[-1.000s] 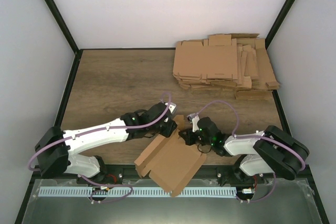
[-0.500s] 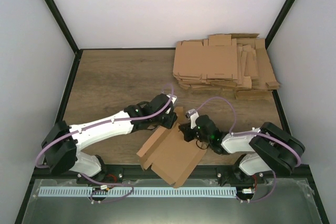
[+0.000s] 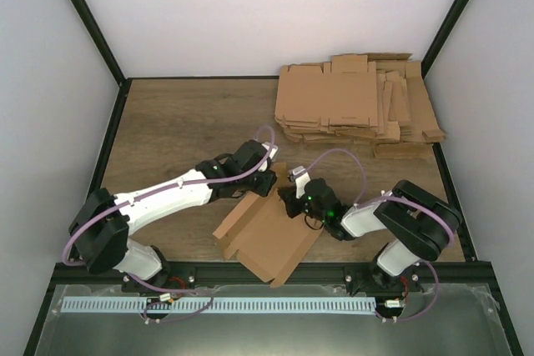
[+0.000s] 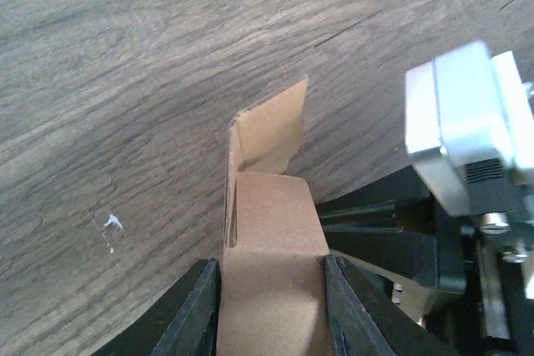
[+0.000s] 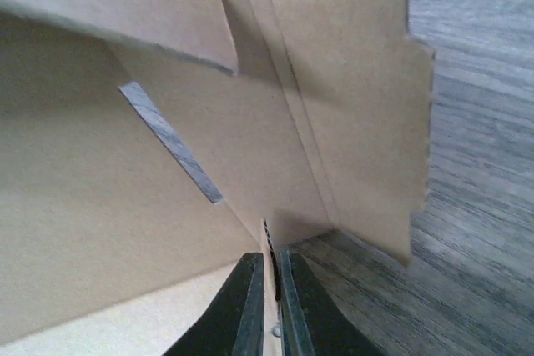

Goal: Fold the paper box

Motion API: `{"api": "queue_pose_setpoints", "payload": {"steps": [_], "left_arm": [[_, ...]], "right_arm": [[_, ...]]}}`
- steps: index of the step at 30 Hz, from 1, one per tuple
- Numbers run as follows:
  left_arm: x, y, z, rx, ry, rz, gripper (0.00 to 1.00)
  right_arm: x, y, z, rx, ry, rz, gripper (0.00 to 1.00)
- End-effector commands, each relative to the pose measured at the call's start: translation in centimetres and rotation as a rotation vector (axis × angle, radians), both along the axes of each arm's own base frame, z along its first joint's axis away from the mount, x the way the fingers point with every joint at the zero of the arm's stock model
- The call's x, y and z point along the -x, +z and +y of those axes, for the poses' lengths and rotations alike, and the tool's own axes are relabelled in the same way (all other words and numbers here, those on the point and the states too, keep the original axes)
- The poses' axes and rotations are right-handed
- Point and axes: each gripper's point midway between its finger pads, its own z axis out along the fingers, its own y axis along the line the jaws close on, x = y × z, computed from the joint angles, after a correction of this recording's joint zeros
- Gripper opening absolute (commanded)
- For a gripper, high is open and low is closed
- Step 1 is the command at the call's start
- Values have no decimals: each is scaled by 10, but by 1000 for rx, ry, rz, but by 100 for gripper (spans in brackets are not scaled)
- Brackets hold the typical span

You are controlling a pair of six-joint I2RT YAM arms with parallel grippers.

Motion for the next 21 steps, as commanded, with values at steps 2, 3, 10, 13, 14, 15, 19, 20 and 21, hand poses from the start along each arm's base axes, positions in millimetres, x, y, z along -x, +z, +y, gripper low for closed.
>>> {"api": "queue_pose_setpoints", "payload": {"steps": [2, 3, 10, 13, 14, 15, 19, 20, 21], "left_arm": [[9, -15, 3, -21, -42, 20, 36], [9, -15, 3, -22, -46, 20, 36], [13, -17, 1, -17, -71, 35, 36], [16, -18, -1, -15, -80, 47, 36], [17, -19, -1, -12, -83, 51, 36], [17, -18, -2, -9, -86, 54, 36], [21, -20, -4, -5, -100, 70, 37], [22, -20, -4, -7, -101, 73, 37], [23, -21, -4, -9, -105, 76, 37]], "right_arm": [[-5, 27, 18, -64, 58, -96, 10], [-2, 27, 19, -66, 74, -98, 10], [7, 23, 22, -65, 125, -77, 12], [6, 18, 23, -59, 119, -52, 12], [7, 16, 23, -59, 119, -45, 12], [7, 15, 23, -60, 116, -40, 12], [7, 10, 19, -55, 92, -11, 11], [7, 9, 18, -55, 87, -8, 11], [7, 9, 18, -57, 84, -5, 11]]}}
